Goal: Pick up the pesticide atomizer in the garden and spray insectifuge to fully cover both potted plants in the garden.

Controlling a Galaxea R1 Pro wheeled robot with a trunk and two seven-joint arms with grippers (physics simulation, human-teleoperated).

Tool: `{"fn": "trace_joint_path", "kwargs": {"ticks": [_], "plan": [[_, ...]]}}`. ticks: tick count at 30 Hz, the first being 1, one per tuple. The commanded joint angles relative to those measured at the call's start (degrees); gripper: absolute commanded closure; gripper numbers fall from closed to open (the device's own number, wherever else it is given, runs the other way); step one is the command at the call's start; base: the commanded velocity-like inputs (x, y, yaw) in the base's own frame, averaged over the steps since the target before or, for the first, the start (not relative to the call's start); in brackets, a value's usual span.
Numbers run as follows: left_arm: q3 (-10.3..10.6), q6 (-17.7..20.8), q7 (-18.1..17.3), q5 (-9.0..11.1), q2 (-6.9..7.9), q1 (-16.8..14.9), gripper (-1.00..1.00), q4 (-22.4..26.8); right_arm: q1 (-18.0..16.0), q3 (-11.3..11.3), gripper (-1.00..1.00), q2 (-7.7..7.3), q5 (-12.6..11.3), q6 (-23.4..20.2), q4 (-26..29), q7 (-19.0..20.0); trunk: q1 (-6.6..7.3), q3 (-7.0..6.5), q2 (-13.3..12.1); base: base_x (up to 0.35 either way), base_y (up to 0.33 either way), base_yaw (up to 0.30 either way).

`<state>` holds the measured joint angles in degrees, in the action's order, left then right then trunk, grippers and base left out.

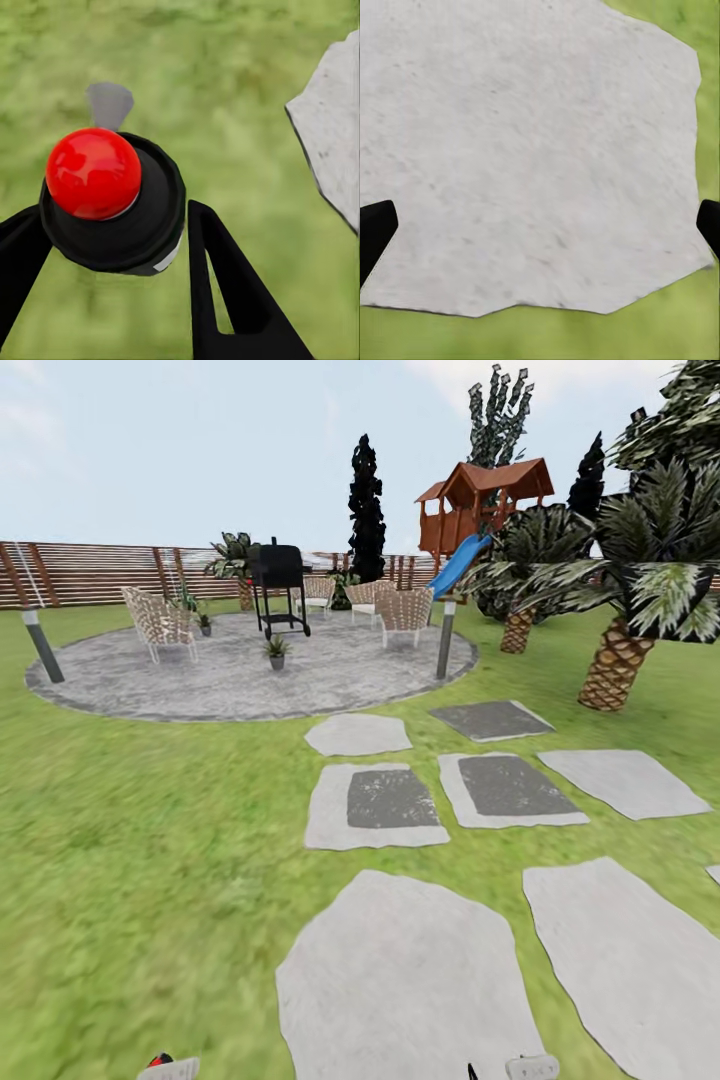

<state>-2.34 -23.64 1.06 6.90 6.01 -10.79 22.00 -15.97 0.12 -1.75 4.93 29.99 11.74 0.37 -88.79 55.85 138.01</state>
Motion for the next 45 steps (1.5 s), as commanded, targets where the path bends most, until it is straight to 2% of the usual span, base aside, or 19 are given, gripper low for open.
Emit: {"fn": "trace_joint_path", "kwargs": {"ticks": [1, 8, 19, 45], "plan": [[0.15, -0.18, -0.01, 0.48, 0.03, -0.04, 1.0, -0.03, -0.03, -0.03, -1.0, -0.01, 0.34, 0.16, -0.04, -0.01, -0.02, 0.05, 0.02, 0.34, 0.0, 0.0], [0.15, -0.17, -0.01, 0.48, 0.03, -0.04, 1.0, -0.06, -0.03, -0.03, -1.0, -0.01, 0.34, 0.16, -0.05, -0.03, -0.02, 0.05, 0.02, 0.34, 0.0, 0.021], [0.15, -0.17, -0.01, 0.48, 0.05, -0.05, 1.0, -0.11, -0.03, -0.03, -1.0, -0.01, 0.34, 0.16, -0.05, -0.01, -0.02, 0.05, 0.02, 0.34, 0.0, 0.2], [0.15, -0.18, -0.01, 0.48, 0.05, -0.04, 1.0, -0.03, -0.03, -0.03, -1.0, -0.01, 0.34, 0.16, -0.05, 0.03, -0.02, 0.05, 0.02, 0.34, 0.0, 0.004]]}}
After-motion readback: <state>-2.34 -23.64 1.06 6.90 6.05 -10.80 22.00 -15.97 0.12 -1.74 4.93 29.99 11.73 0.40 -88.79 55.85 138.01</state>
